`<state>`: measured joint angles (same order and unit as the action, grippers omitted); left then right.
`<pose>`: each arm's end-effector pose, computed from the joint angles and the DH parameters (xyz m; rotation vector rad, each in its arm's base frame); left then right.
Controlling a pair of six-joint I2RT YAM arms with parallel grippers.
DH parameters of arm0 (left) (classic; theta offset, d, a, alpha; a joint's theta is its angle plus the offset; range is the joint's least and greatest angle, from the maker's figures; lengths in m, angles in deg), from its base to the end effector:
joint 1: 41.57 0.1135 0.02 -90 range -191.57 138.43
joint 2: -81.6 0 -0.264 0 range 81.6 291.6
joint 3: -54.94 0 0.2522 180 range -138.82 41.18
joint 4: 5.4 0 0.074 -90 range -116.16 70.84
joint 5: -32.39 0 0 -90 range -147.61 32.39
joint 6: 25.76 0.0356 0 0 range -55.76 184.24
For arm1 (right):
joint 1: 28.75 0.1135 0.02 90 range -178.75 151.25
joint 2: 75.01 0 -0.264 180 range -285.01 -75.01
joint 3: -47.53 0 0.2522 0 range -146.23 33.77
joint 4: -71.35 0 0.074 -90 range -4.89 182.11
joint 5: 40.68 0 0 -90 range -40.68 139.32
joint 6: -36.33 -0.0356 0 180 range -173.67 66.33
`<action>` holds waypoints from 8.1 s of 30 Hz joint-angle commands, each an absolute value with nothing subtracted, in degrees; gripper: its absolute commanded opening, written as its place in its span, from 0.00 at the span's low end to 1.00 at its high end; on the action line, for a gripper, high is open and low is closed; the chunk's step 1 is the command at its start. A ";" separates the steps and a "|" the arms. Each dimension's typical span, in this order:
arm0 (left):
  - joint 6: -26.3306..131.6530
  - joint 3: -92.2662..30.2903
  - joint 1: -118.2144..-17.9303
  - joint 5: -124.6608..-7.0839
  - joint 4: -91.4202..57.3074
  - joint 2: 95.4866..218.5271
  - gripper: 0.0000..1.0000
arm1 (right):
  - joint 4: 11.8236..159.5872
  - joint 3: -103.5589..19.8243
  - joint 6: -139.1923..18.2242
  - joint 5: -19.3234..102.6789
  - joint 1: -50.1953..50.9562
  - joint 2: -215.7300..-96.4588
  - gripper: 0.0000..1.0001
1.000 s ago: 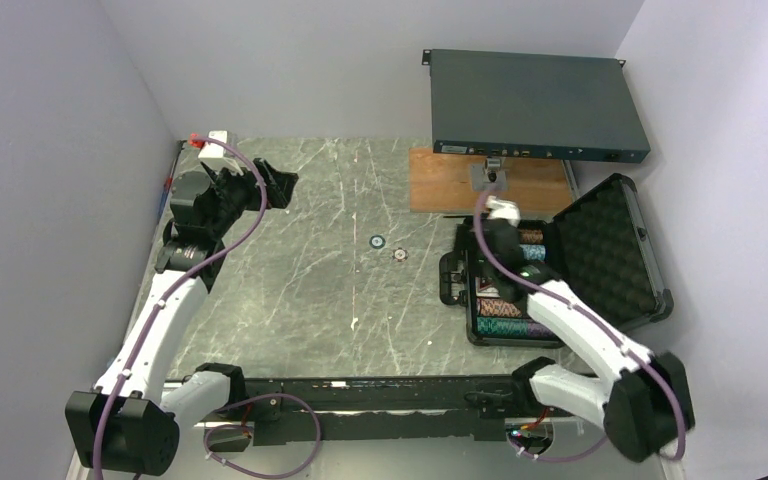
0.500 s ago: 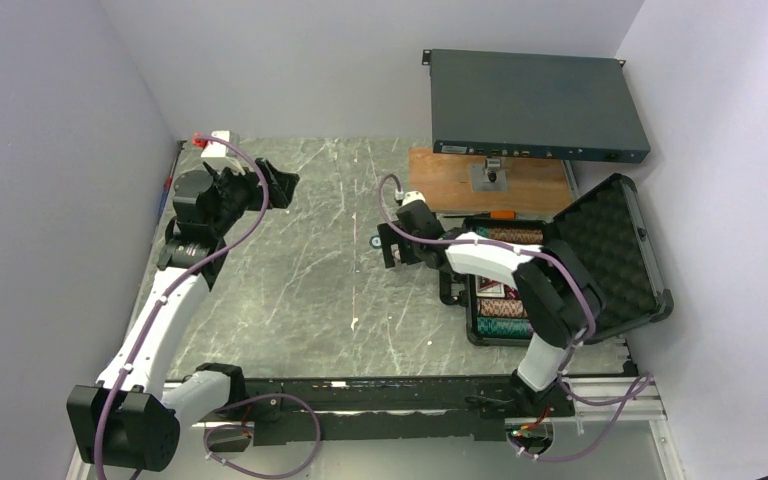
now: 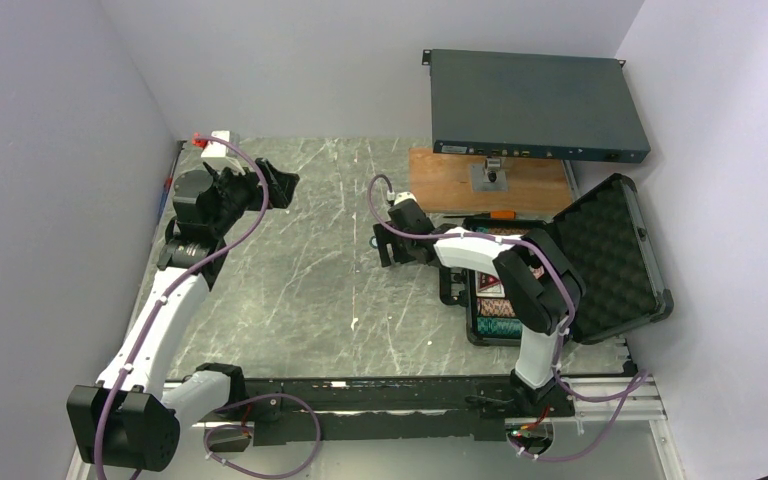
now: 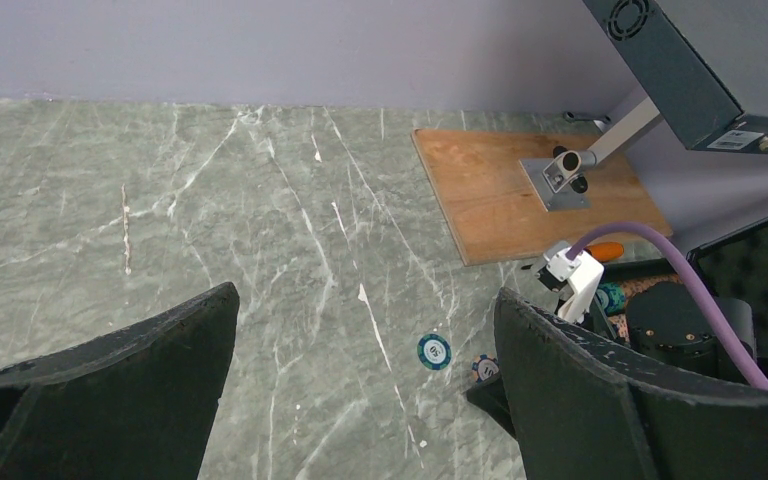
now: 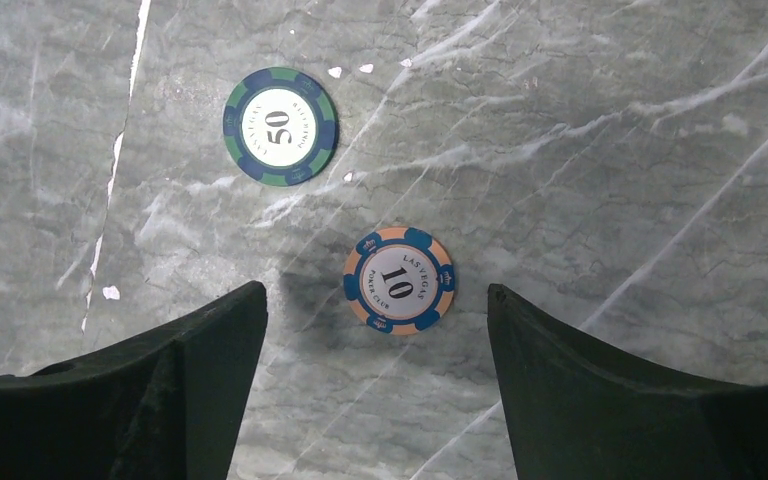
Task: Pack up texas hold em set
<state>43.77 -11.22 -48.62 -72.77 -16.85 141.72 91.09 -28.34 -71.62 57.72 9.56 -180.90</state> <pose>0.2441 -0.0396 0.3587 0.0057 1.6950 -0.5816 0.3023 0.2322 0.1579 -0.3671 2.4165 0.2638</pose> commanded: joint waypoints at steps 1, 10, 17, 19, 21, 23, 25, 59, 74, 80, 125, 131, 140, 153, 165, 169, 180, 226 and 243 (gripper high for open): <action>43.59 -13.22 -48.43 -73.61 -14.59 141.55 0.99 | 90.20 -30.43 -71.40 58.61 9.41 -181.76 0.80; 43.35 -13.21 -48.43 -74.11 -14.44 141.96 0.99 | 89.77 -30.23 -71.16 60.12 9.40 -182.20 0.75; 42.73 -13.14 -48.43 -74.99 -14.13 142.72 0.99 | 89.74 -30.41 -71.67 59.70 9.32 -183.26 0.71; 42.71 -13.22 -48.43 -74.99 -14.20 142.88 0.99 | 89.74 -30.11 -71.60 59.32 9.31 -183.09 0.65; 42.71 -13.26 -48.43 -75.03 -14.32 142.90 0.99 | 89.45 -29.63 -71.20 59.29 9.42 -183.02 0.63; 42.71 -13.21 -48.43 -75.11 -14.21 142.86 0.99 | 89.31 -29.35 -71.06 58.90 9.46 -182.94 0.59; 42.75 -13.21 -48.43 -74.99 -14.30 143.01 0.99 | 89.70 -29.35 -70.65 58.34 9.68 -182.96 0.55; 43.50 -35.29 -62.65 -75.24 -43.50 177.36 0.98 | 101.38 -10.27 -83.98 89.59 21.23 -145.34 1.00; 31.17 -45.06 -81.33 -48.73 -48.82 194.82 0.80 | 102.24 -0.47 -85.00 92.75 19.79 -125.31 1.00; 23.61 -50.64 -82.65 -46.24 -54.51 200.38 0.71 | 102.72 -0.07 -83.50 92.34 19.69 -125.17 1.00; 18.28 -55.43 -89.08 -37.36 -64.17 208.87 0.51 | 100.07 3.24 -83.35 89.31 18.74 -124.58 1.00; 18.69 -54.18 -89.09 -37.72 -62.85 207.79 0.46 | 99.75 4.03 -83.49 89.13 18.69 -123.57 1.00; 19.99 -51.16 -89.04 -39.08 -59.21 203.12 0.35 | 100.23 3.65 -83.73 88.97 18.63 -123.18 1.00; 23.63 -48.20 -88.90 -39.60 -55.87 196.08 0.28 | 101.43 3.84 -83.80 89.43 18.67 -121.34 1.00; 41.18 -39.20 -88.79 -39.95 -47.80 180.37 0.22 | 103.55 3.35 -84.01 88.19 18.67 -117.47 0.99; 50.06 -39.94 -88.31 -41.51 -47.45 175.62 0.20 | 103.07 2.23 -83.15 85.23 18.01 -119.25 0.99; 61.68 -31.47 -83.68 -50.30 -39.19 166.96 0.14 | 99.51 -5.77 -81.96 36.85 -6.96 -129.91 0.99; 68.54 -28.02 -94.70 -65.48 -36.73 170.04 0.02 | 60.24 1.03 -108.30 -0.23 -6.59 -156.55 0.38; 68.12 -22.05 -95.01 -57.79 -30.61 155.57 0.92 | 126.13 -14.23 -90.61 60.63 -6.07 -139.59 0.00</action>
<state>68.56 -23.44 -94.94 -60.75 -35.85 161.74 103.50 -9.37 -93.48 35.52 -6.00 -142.74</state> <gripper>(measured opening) 0.906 0.022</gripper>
